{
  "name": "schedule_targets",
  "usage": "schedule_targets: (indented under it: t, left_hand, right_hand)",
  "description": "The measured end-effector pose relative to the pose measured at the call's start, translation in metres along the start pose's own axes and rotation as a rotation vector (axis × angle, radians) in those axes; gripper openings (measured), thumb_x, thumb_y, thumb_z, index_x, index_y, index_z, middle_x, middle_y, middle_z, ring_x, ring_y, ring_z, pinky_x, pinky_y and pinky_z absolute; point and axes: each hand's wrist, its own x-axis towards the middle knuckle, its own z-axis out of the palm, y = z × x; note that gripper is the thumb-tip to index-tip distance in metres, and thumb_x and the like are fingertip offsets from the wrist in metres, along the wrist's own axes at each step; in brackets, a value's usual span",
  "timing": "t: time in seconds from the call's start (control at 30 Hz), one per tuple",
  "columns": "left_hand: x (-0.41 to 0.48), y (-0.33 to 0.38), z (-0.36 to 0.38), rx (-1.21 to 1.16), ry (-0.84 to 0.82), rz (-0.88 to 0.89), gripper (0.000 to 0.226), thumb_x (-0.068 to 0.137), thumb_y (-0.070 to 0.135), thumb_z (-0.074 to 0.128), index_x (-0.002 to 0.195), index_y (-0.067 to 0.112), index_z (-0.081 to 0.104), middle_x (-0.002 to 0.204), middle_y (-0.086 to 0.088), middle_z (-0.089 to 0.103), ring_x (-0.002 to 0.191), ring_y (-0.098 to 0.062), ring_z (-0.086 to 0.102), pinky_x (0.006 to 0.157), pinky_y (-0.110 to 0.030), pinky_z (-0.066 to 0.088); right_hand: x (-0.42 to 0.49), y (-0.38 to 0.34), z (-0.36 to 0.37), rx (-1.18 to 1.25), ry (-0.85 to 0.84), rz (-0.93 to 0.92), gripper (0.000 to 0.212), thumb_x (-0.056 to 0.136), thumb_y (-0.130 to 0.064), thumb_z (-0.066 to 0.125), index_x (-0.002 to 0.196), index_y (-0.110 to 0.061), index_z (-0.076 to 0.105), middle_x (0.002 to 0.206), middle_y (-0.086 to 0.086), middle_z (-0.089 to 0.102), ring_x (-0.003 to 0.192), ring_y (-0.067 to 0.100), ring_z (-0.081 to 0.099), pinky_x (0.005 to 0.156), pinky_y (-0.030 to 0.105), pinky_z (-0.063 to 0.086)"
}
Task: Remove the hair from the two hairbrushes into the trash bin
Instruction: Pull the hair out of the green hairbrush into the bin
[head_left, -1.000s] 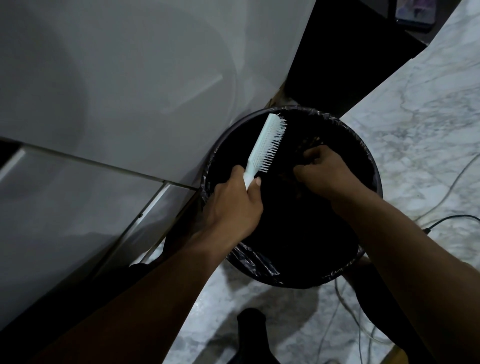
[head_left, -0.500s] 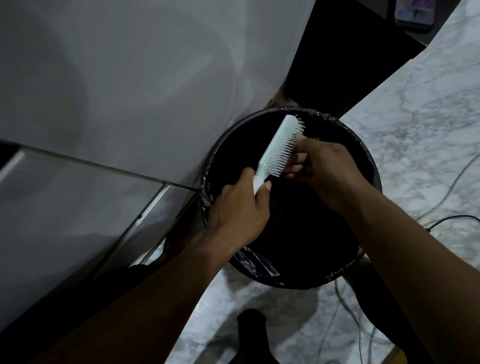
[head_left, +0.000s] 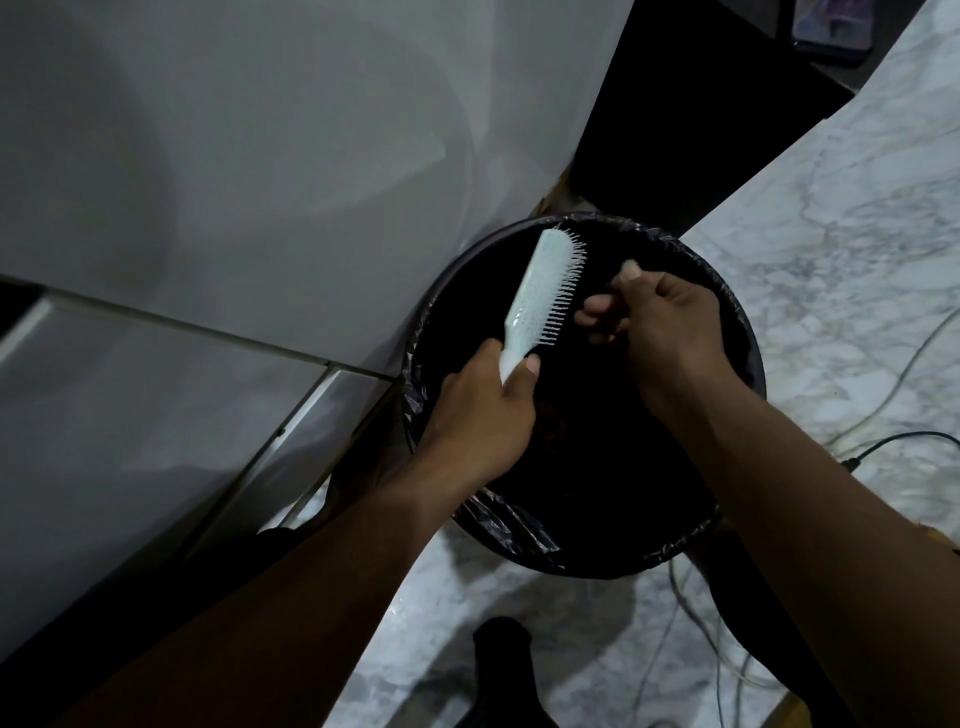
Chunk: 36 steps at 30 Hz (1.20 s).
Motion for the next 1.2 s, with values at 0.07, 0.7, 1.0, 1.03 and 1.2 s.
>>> schedule_targets:
  t: [0.07,0.7,1.0,1.03,1.2]
  left_hand:
    - [0.002,-0.003,0.0,-0.01,0.003,-0.032,0.032,0.102,0.045,0.048,0.079,0.024,0.043,0.07,0.004,0.056,0.055,-0.009,0.054,0.043,-0.018,0.03]
    - [0.005,-0.006,0.008,-0.164,-0.121,0.017,0.033,0.091,0.052,0.052,0.078,0.022,0.05,0.061,0.005,0.052,0.051,-0.021,0.051,0.055,-0.046,0.05]
    - [0.01,-0.008,0.009,-0.319,-0.132,-0.105,0.034,0.091,0.055,0.052,0.087,0.021,0.056,0.063,-0.007,0.046,0.049,-0.033,0.046,0.059,-0.041,0.039]
    - [0.011,-0.009,0.009,-0.333,-0.129,-0.119,0.031,0.094,0.052,0.052,0.088,0.022,0.056,0.063,-0.002,0.048,0.044,-0.023,0.045,0.058,-0.038,0.04]
    - [0.009,-0.009,0.01,-0.323,-0.19,-0.124,0.04,0.087,0.055,0.052,0.091,0.015,0.058,0.062,0.001,0.049,0.042,-0.016,0.043,0.058,-0.036,0.039]
  right_hand:
    - [0.001,-0.007,-0.003,0.057,0.054,0.103,0.033,0.104,-0.033,0.048,0.085,-0.009,0.059,0.054,0.002,0.064,0.06,0.02,0.07,0.063,0.035,0.055]
    - [-0.007,0.006,0.003,-0.258,-0.145,-0.16,0.029,0.097,-0.023,0.065,0.073,-0.009,0.055,0.052,0.006,0.062,0.039,0.01,0.058,0.044,0.024,0.05]
    - [-0.005,0.005,0.004,-0.053,-0.066,-0.039,0.032,0.105,-0.03,0.049,0.088,-0.003,0.058,0.059,0.006,0.066,0.044,0.017,0.064,0.045,0.028,0.051]
    - [-0.005,0.002,0.003,-0.031,-0.035,-0.011,0.035,0.105,-0.033,0.046,0.088,-0.005,0.058,0.059,0.006,0.066,0.045,0.017,0.064,0.046,0.028,0.051]
    - [-0.003,0.003,-0.001,-0.188,-0.095,-0.034,0.042,0.088,-0.054,0.067,0.097,-0.016,0.054,0.086,0.009,0.068,0.067,0.016,0.066,0.059,0.034,0.054]
